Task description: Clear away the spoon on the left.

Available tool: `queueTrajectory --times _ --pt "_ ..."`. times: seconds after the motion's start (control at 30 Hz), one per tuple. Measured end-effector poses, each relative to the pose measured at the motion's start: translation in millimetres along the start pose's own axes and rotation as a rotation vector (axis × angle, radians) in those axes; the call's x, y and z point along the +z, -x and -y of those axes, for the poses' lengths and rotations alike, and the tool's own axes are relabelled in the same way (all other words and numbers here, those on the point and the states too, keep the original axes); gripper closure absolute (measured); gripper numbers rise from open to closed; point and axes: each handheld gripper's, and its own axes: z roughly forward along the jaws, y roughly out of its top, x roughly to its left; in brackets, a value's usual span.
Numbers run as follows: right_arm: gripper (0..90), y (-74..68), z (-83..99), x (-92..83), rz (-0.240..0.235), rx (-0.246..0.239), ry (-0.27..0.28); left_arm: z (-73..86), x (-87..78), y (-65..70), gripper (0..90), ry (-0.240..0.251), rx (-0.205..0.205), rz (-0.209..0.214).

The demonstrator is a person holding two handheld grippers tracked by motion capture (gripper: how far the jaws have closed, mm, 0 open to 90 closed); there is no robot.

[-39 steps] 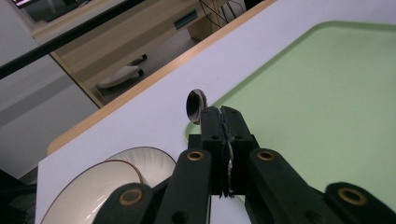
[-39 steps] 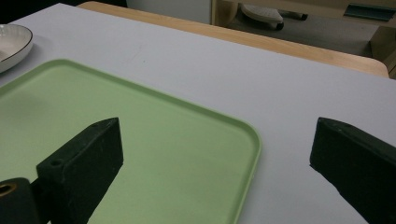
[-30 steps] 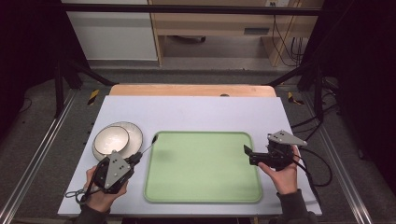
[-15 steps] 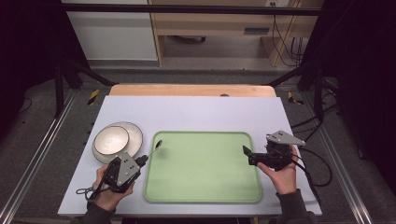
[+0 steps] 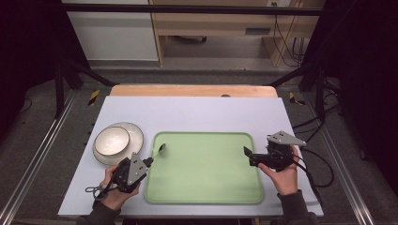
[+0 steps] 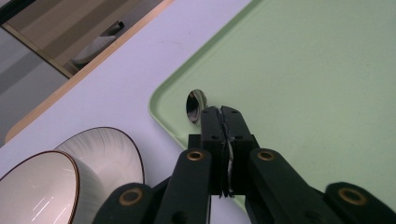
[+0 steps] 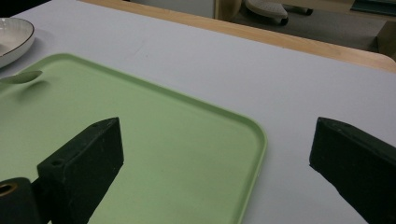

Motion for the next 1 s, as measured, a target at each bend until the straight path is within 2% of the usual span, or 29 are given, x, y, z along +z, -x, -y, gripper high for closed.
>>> queueTrajectory --times 0.27,0.43,0.63,1.0 --pt "3.2 -0.2 0.2 0.5 0.0 -0.002 -0.006 -3.1 4.5 7.8 88.8 -0.02 0.041 -0.005" --pt "3.2 -0.4 0.2 0.8 -0.001 -0.001 -0.009 -5.4 5.7 14.1 88.7 -0.037 0.081 -0.02" --pt "3.3 -0.2 0.3 1.0 0.0 -0.003 -0.01 -6.4 6.0 17.4 88.5 -0.042 0.102 -0.024" --pt "3.4 -0.2 0.0 0.3 -0.003 -0.001 -0.012 -8.2 8.3 25.0 86.9 -0.066 0.164 -0.031"
